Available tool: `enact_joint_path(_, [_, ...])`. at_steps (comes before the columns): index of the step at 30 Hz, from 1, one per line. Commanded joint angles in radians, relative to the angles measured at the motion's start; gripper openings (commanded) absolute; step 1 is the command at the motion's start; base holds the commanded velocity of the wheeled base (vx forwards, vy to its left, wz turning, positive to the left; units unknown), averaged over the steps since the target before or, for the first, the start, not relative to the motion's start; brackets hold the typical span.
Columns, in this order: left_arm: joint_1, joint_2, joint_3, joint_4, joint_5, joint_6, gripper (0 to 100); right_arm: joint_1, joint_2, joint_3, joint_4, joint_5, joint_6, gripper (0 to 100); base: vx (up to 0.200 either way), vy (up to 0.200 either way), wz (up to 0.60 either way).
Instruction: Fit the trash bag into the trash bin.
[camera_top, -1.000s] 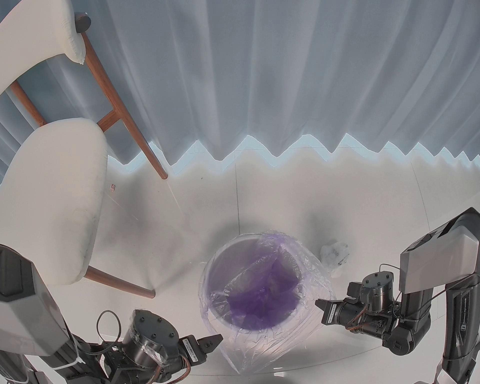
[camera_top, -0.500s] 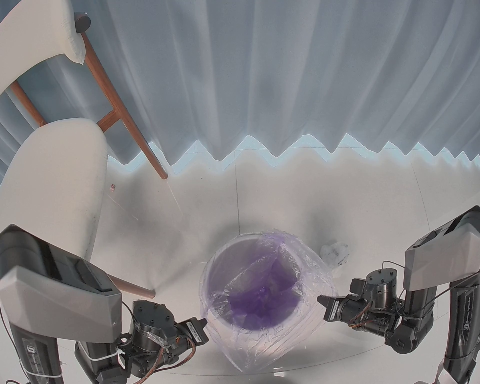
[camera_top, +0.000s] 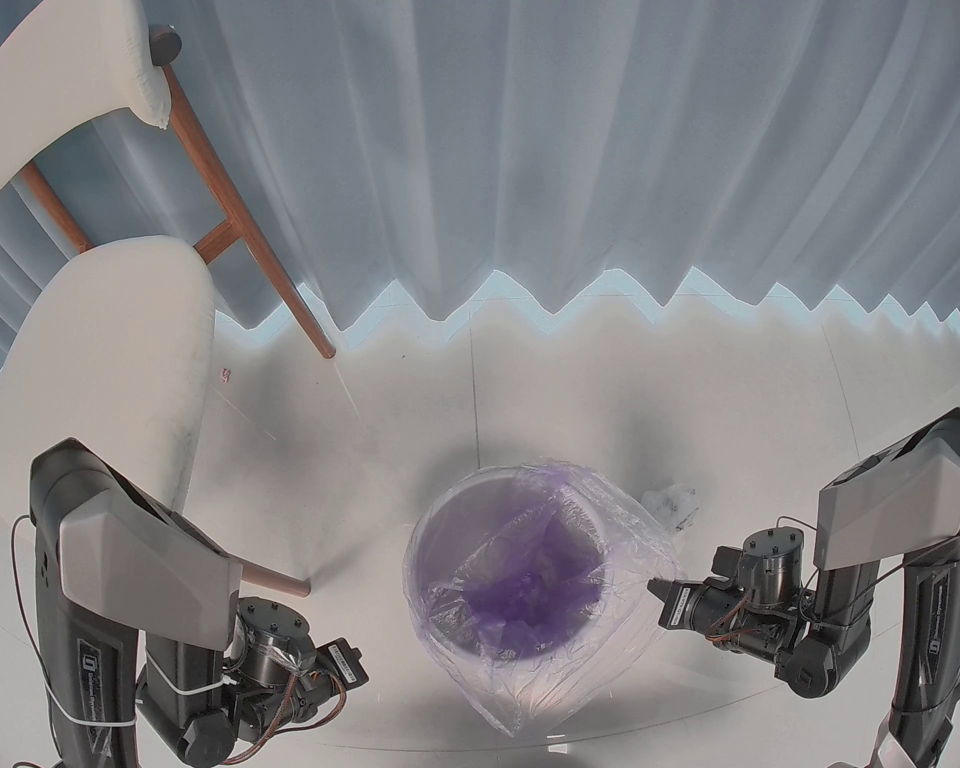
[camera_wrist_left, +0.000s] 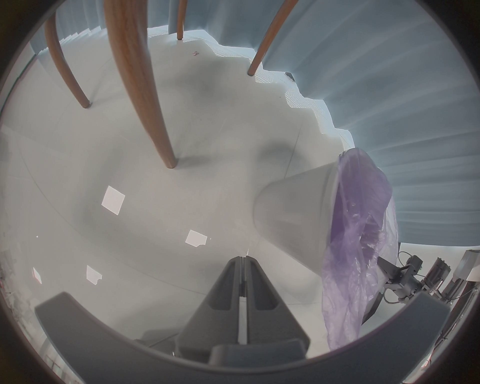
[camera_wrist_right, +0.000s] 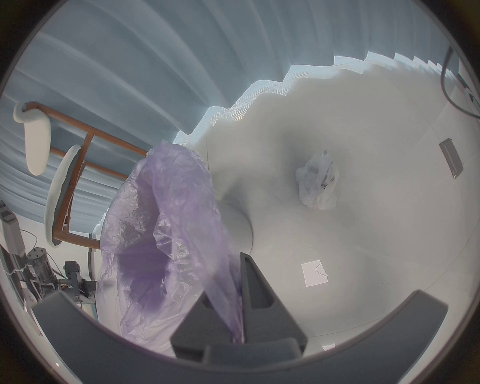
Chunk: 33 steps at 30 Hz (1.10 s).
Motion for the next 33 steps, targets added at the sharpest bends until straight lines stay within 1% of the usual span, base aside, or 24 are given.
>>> enact_joint_path(1, [-0.048,-0.037,-0.030,0.001,-0.029,-0.007,0,0.000,0.003,-0.003,0.001,0.001,0.000,0,0.000,0.000,0.00])
enact_joint_path(3, [-0.060,-0.070,-0.031,0.001,-0.048,-0.015,0,0.003,0.005,-0.002,0.001,0.001,0.000,0,0.000,0.000,0.00])
enact_joint_path(8, [-0.080,-0.141,-0.011,0.001,-0.049,-0.027,0,0.009,0.005,0.003,-0.001,-0.001,0.000,0,0.000,0.000,0.00])
enact_joint_path(9, [-0.084,-0.142,-0.013,0.001,-0.052,-0.029,100,0.009,0.005,0.006,-0.001,-0.001,0.000,0,0.000,0.000,0.00])
enact_joint_path(14, [-0.110,-0.136,-0.071,0.001,-0.054,-0.032,100,0.011,0.005,0.012,-0.001,-0.001,0.001,0,0.000,0.000,0.00])
enact_joint_path(16, [-0.110,-0.101,-0.123,0.001,-0.055,-0.032,100,0.012,0.003,0.012,-0.001,-0.001,0.001,0,0.000,0.000,0.00])
enact_joint_path(17, [-0.110,-0.101,-0.123,0.001,-0.055,-0.032,100,0.012,0.003,0.012,-0.001,-0.001,0.001,0,0.000,0.000,0.00])
enact_joint_path(18, [-0.109,-0.066,-0.162,0.002,-0.054,-0.032,100,0.011,0.003,0.012,-0.001,-0.001,0.001,0,0.000,0.000,0.00])
enact_joint_path(20, [-0.107,-0.043,-0.178,0.002,-0.051,-0.029,100,0.011,0.001,0.012,-0.001,-0.001,0.001,0,0.000,0.000,0.00])
enact_joint_path(21, [-0.104,-0.008,-0.200,0.002,-0.048,-0.027,0,0.011,0.001,0.012,-0.001,-0.001,0.001,0,0.000,0.000,0.00])
enact_joint_path(27, [-0.109,-0.015,-0.192,0.001,-0.048,-0.033,0,0.009,0.003,0.014,-0.001,-0.001,0.001,0,0.000,0.000,0.00])
enact_joint_path(33, [-0.098,-0.104,-0.134,0.001,-0.046,-0.032,0,0.009,0.015,0.014,-0.001,-0.004,0.004,0,0.000,0.000,0.00])
